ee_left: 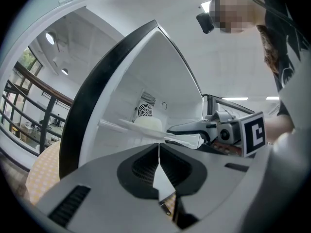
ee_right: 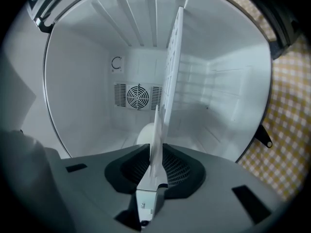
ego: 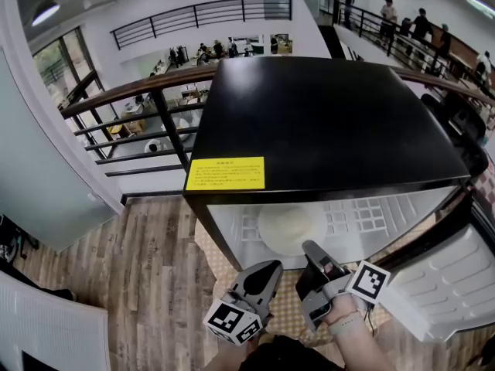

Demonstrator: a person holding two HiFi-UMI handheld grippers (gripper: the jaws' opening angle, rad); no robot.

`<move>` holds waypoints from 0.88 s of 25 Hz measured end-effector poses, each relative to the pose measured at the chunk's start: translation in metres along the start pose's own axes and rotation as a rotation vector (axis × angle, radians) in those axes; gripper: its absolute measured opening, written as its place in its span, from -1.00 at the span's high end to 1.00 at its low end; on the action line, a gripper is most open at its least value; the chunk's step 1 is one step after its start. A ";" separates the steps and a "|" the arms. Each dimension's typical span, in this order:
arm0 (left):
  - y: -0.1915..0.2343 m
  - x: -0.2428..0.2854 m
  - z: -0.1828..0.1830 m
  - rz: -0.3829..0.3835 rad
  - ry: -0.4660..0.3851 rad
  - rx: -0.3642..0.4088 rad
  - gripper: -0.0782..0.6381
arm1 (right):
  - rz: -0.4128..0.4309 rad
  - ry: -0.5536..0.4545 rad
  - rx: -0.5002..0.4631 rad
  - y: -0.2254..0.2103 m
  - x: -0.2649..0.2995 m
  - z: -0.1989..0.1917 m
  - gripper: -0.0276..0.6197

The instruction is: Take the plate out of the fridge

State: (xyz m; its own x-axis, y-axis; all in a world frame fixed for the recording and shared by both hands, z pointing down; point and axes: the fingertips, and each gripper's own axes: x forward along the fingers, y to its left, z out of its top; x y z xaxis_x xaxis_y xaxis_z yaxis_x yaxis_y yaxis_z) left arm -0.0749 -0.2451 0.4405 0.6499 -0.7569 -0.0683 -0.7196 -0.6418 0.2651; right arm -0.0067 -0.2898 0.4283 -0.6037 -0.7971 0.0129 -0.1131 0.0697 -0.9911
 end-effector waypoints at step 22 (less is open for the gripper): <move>0.007 -0.003 0.000 0.030 -0.009 -0.001 0.75 | 0.043 0.023 0.046 -0.001 0.002 -0.006 0.62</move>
State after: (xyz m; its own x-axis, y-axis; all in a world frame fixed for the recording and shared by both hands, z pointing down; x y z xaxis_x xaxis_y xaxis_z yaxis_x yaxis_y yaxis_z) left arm -0.0818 -0.2473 0.4421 0.6259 -0.7769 -0.0691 -0.7384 -0.6187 0.2682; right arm -0.0126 -0.2884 0.4296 -0.6250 -0.7801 -0.0278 -0.0507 0.0762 -0.9958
